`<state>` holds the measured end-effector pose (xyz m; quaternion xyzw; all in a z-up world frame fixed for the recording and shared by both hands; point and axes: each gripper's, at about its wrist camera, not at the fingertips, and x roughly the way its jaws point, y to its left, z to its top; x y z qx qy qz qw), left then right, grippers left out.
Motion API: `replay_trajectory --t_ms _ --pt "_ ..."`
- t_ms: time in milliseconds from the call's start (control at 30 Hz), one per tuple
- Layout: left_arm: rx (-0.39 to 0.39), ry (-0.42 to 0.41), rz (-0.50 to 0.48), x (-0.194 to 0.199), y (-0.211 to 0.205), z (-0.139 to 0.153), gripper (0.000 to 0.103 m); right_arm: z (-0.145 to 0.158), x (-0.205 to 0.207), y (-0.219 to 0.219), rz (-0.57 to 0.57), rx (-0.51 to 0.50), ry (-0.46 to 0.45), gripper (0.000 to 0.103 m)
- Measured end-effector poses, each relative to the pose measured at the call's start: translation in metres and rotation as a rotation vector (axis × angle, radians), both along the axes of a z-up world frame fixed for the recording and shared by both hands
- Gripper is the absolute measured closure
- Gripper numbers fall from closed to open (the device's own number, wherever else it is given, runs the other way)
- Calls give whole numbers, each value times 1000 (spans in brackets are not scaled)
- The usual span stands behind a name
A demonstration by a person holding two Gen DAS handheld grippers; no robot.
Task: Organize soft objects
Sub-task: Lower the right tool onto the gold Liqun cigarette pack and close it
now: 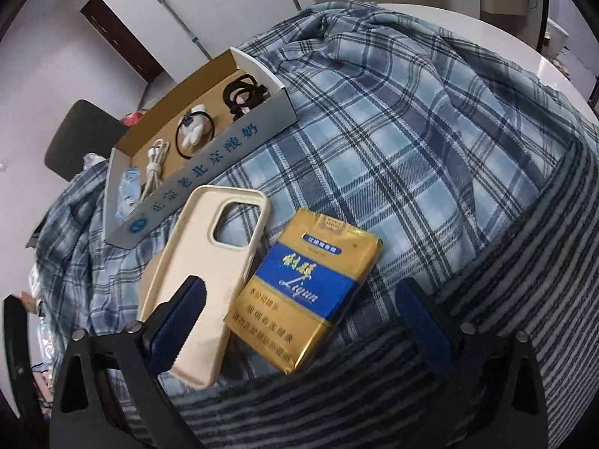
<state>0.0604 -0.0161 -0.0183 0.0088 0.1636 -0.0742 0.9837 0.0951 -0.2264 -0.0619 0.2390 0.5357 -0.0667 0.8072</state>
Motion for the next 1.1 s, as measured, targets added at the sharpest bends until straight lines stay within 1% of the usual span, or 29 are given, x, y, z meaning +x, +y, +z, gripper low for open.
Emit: replay_trajectory --t_ms 67,100,167,200,300,333,400,467,500,533,567,600,667,700,733,767,833,900,933,967,1033,1100 --pt "-8 4 0 1 2 0 0 -5 5 3 23 -16 24 22" --pt "-11 5 -1 1 2 0 0 -7 7 3 36 -16 34 23" --pt "-13 7 0 1 2 0 0 -7 7 4 42 -43 26 31" --pt "-13 7 -1 1 2 0 0 -7 7 4 44 -39 25 31" --pt "-5 7 -4 1 1 -1 0 -7 7 1 58 -28 15 39" --pt "-3 8 -4 1 0 -1 0 -8 7 0 69 -23 18 44" --pt "-5 8 -4 1 0 -1 0 -7 7 -2 103 -11 19 47" --pt "-8 9 -3 2 0 -1 0 -3 6 -4 151 2 19 53" --pt "-7 9 -3 1 1 -1 0 1 6 -6 182 -3 13 59" --pt "-7 10 -3 2 1 -1 0 4 7 -7 209 -12 11 74" --pt "-7 13 -3 2 0 -2 0 8 8 -8 247 -22 17 76" --pt "-8 15 -2 2 0 -2 0 11 10 -10 280 -21 19 76" --pt "-10 17 0 2 0 -3 0 14 14 -14 330 -55 35 76" --pt "-11 18 1 2 0 -3 0 15 16 -18 325 -81 42 76" --pt "-11 18 1 2 -1 -3 0 16 16 -23 310 -101 44 73" --pt "-11 17 0 2 0 -3 0 16 17 -26 300 -112 42 68" --pt "-10 18 0 3 0 -3 0 16 17 -31 297 -98 32 61" --pt "-9 19 0 2 -1 -4 0 13 18 -31 300 -83 33 59" --pt "-9 20 0 2 -1 -4 0 10 19 -31 299 -79 38 52" --pt "-10 19 1 3 0 -3 0 7 20 -30 293 -75 42 40" --pt "-12 22 3 3 0 -4 0 2 22 -30 270 -74 38 30" --pt "-14 24 3 3 1 -5 0 -2 24 -28 252 -102 41 30"
